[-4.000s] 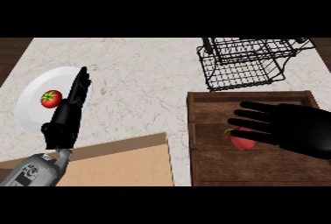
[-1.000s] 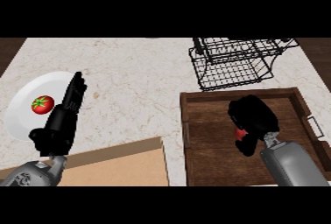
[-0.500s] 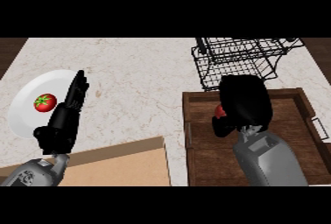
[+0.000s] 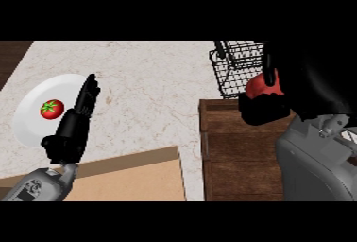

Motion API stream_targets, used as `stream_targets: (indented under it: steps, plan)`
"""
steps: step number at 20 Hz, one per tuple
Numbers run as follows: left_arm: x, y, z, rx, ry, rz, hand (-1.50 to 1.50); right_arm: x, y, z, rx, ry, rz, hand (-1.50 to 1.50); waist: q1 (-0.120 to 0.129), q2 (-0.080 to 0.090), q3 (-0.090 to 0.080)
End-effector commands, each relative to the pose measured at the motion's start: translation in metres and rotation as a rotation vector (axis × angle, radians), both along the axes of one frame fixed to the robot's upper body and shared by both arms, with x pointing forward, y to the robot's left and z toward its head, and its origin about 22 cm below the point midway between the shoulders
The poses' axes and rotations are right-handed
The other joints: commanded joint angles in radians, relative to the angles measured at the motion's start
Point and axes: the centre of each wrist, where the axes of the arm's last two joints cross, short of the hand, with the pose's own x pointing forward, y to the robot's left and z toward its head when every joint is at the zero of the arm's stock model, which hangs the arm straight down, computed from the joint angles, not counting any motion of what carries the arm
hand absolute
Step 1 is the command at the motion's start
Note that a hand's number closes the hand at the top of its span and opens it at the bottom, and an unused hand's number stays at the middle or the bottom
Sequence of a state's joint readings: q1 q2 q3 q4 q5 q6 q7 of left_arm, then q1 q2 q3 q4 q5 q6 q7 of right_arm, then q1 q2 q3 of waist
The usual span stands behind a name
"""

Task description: Pick the bell pepper from the tray and place it in the tiered basket

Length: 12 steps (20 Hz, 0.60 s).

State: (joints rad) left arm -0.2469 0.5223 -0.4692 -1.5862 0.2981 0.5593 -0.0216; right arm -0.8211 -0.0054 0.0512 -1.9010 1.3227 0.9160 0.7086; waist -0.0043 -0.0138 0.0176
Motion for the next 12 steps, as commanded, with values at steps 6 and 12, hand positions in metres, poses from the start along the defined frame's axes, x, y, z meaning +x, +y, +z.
stream_targets:
  steps: [6,12]
  plan:
    - [0.000,-0.032,-0.029,-0.062,0.054,0.010,0.00,0.019,-0.012,0.054,0.271,-0.013,-0.016,1.50,0.014,0.016,-0.019]
    - [0.007,-0.023,-0.019,-0.060,0.053,0.002,0.00,0.060,-0.024,0.052,0.259,-0.030,-0.041,1.50,0.010,0.022,-0.018]
